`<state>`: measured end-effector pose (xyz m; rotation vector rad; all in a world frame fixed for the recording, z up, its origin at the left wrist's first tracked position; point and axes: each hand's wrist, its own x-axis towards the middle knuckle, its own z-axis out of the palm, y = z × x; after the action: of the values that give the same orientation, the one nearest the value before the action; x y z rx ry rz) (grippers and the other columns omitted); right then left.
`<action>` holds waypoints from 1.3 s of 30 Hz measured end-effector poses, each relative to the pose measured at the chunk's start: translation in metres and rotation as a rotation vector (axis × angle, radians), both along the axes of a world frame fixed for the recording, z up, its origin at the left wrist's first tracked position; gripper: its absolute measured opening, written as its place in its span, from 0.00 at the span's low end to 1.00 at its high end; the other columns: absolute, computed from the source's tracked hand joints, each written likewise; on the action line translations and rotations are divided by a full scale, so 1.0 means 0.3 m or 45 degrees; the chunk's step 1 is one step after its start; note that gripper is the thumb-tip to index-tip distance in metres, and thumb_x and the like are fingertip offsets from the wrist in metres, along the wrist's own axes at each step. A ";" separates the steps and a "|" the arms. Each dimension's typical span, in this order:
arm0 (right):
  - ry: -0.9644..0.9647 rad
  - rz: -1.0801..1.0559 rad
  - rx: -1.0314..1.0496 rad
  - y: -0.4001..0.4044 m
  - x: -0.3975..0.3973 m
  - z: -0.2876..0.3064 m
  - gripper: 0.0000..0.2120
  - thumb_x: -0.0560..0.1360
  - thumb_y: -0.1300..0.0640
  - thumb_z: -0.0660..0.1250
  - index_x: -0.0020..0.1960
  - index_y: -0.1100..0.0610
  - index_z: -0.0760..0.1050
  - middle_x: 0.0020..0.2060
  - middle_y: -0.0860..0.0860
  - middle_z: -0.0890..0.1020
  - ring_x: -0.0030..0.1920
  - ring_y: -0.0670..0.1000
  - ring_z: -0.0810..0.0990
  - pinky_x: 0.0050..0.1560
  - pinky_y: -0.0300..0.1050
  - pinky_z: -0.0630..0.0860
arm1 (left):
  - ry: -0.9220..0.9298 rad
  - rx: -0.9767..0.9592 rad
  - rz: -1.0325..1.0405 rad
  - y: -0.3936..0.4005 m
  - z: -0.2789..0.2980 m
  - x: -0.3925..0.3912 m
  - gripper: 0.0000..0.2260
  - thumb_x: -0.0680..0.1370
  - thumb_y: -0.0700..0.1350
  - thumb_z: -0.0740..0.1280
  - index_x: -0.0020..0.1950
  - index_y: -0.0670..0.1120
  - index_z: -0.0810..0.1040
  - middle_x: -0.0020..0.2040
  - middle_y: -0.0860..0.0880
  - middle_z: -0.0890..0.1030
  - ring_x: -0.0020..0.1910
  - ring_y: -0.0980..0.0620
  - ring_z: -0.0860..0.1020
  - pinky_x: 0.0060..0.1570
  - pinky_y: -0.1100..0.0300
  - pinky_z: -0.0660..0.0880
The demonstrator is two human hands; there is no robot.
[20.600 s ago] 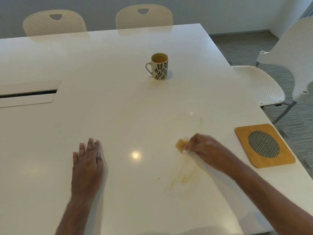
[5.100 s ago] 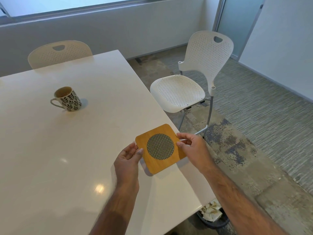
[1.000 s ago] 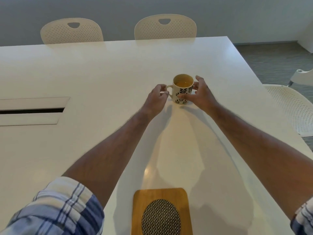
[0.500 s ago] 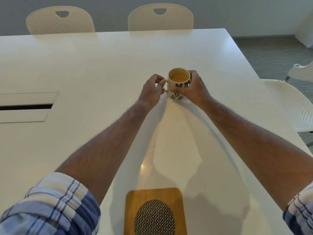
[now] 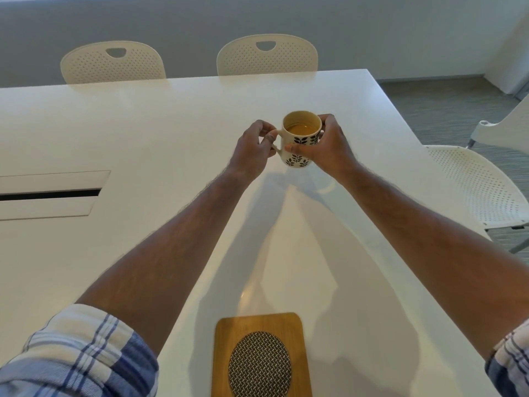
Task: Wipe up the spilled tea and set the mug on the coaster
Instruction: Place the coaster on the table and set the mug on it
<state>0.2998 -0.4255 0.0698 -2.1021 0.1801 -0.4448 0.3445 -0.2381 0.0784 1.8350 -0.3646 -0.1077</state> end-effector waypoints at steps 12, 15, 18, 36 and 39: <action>0.001 0.043 0.042 0.100 -0.212 0.080 0.46 0.58 0.35 0.84 0.65 0.52 0.66 0.55 0.46 0.80 0.53 0.42 0.82 0.47 0.41 0.81 | -0.031 -0.038 -0.029 0.121 0.084 -0.207 0.08 0.86 0.43 0.65 0.60 0.39 0.79 0.57 0.42 0.80 0.54 0.42 0.84 0.55 0.53 0.85; 0.007 0.042 0.047 0.137 -0.274 0.085 0.44 0.59 0.35 0.84 0.64 0.51 0.65 0.54 0.43 0.79 0.52 0.39 0.81 0.41 0.34 0.76 | -0.031 -0.039 -0.046 0.160 0.090 -0.263 0.07 0.86 0.42 0.65 0.59 0.39 0.79 0.54 0.46 0.79 0.50 0.48 0.83 0.54 0.54 0.85; 0.016 0.049 0.056 0.169 -0.336 0.087 0.43 0.60 0.36 0.84 0.63 0.50 0.65 0.54 0.42 0.78 0.52 0.38 0.80 0.40 0.34 0.75 | -0.032 -0.050 -0.051 0.198 0.089 -0.322 0.07 0.86 0.42 0.65 0.59 0.40 0.79 0.52 0.48 0.79 0.47 0.51 0.83 0.53 0.55 0.85; 0.059 0.088 0.185 0.381 -0.780 0.009 0.47 0.54 0.31 0.83 0.62 0.45 0.63 0.56 0.41 0.77 0.56 0.40 0.80 0.47 0.38 0.81 | 0.089 -0.155 -0.085 0.430 0.000 -0.745 0.05 0.84 0.43 0.68 0.57 0.45 0.82 0.54 0.46 0.83 0.50 0.47 0.86 0.53 0.54 0.85; 0.071 0.096 0.189 0.413 -0.840 -0.001 0.48 0.53 0.29 0.82 0.63 0.45 0.63 0.57 0.41 0.77 0.57 0.41 0.80 0.48 0.39 0.81 | 0.112 -0.168 -0.072 0.461 -0.022 -0.800 0.04 0.84 0.44 0.69 0.56 0.48 0.83 0.53 0.49 0.83 0.51 0.48 0.87 0.53 0.54 0.84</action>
<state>0.0480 -0.3014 0.0695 -1.9698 0.1605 -0.3181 0.1047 -0.0998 0.0720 1.6841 -0.3541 -0.1982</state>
